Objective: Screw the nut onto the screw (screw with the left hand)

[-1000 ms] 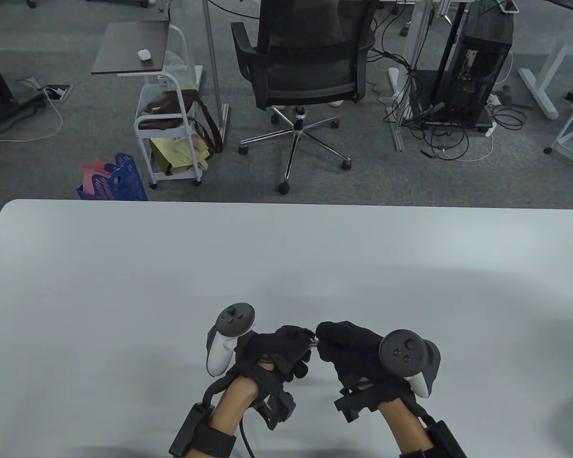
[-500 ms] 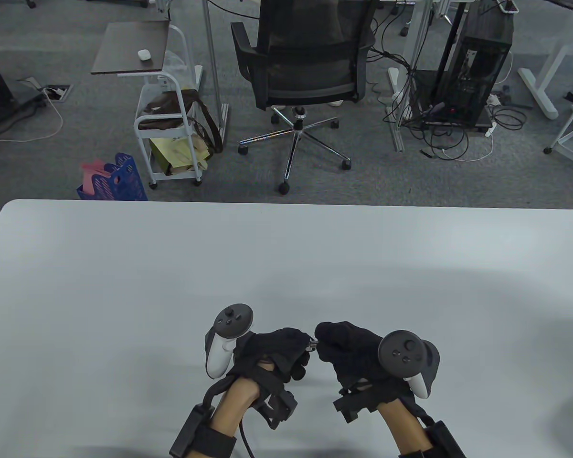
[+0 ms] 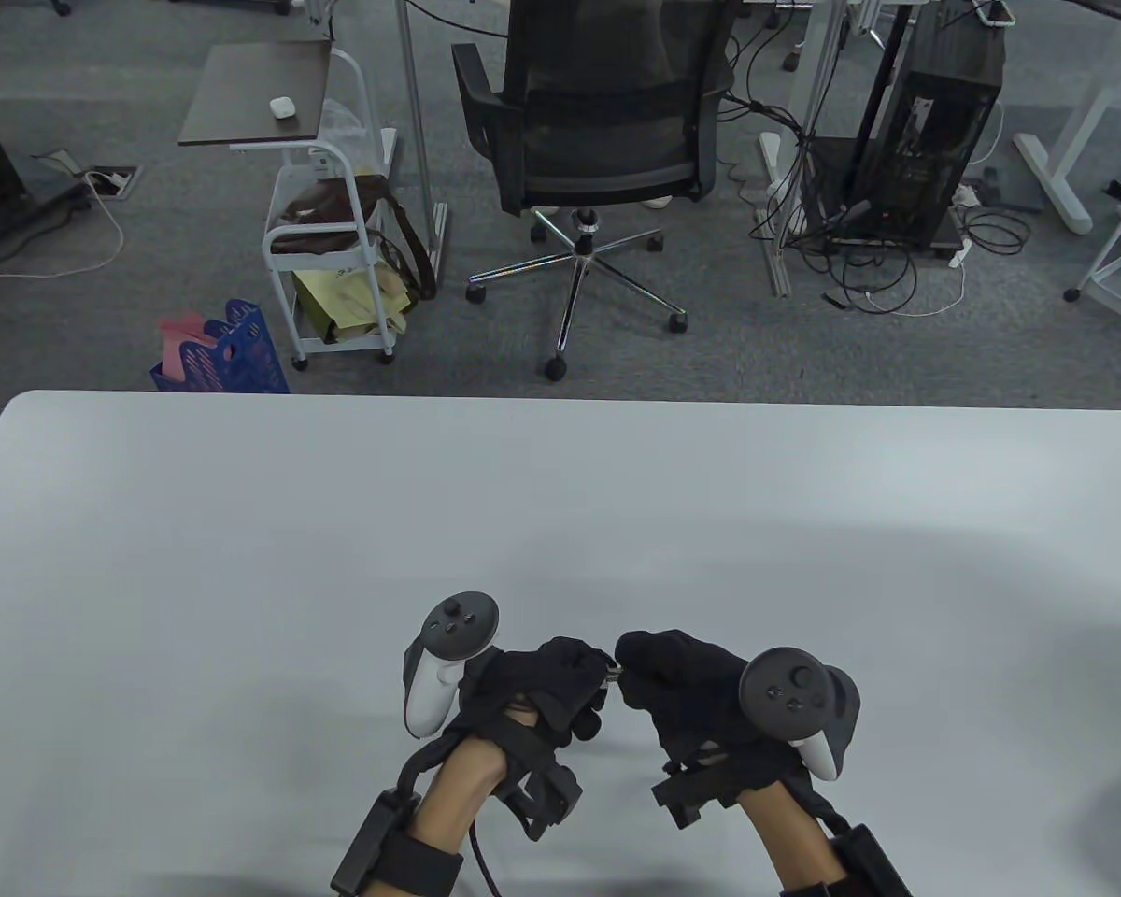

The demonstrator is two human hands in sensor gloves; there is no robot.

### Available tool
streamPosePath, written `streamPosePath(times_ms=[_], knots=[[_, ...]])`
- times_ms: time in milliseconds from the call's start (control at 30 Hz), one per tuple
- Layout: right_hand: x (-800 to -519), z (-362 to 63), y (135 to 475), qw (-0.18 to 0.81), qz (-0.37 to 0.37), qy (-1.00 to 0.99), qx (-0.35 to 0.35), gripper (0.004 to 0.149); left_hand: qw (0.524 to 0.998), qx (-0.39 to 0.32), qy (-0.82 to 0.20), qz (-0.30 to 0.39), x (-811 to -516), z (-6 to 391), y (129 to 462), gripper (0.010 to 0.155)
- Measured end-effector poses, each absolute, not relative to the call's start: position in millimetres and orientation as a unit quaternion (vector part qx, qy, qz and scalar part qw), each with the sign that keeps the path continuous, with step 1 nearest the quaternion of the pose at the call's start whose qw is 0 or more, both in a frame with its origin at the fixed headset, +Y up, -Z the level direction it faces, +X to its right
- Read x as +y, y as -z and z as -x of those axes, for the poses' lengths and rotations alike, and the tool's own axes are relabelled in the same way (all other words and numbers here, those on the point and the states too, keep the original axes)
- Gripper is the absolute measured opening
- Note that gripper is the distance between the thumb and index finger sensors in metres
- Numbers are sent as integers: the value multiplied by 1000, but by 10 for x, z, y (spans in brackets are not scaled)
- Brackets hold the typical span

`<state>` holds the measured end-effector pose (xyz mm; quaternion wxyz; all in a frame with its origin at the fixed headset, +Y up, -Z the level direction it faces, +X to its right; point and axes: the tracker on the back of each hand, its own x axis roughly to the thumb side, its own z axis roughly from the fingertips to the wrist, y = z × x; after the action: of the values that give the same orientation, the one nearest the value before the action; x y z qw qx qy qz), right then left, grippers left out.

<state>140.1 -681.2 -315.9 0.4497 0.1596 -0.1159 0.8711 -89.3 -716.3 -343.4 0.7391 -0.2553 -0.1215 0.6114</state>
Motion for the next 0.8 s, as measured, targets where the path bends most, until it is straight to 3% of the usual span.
streamPosePath(times_ms=[100, 300, 400, 467, 667, 800], knots=[[-6817, -1407, 3166, 453, -157, -870, -115, 40, 736, -98, -624, 246, -7192, 924, 3425, 68], [-6839, -1409, 3173, 445, -157, -875, -111, 40, 750, -113, -603, 247, -7190, 869, 3433, 55], [-6837, -1412, 3174, 448, -156, -873, -113, 40, 739, -121, -608, 262, -7190, 880, 3431, 56], [-6836, -1414, 3175, 447, -156, -873, -115, 40, 732, -114, -619, 259, -7206, 895, 3423, 69], [-6838, -1411, 3173, 447, -155, -873, -114, 40, 753, -110, -602, 241, -7185, 866, 3427, 55], [-6832, -1414, 3171, 449, -155, -872, -117, 40, 743, -121, -608, 251, -7174, 870, 3427, 56]])
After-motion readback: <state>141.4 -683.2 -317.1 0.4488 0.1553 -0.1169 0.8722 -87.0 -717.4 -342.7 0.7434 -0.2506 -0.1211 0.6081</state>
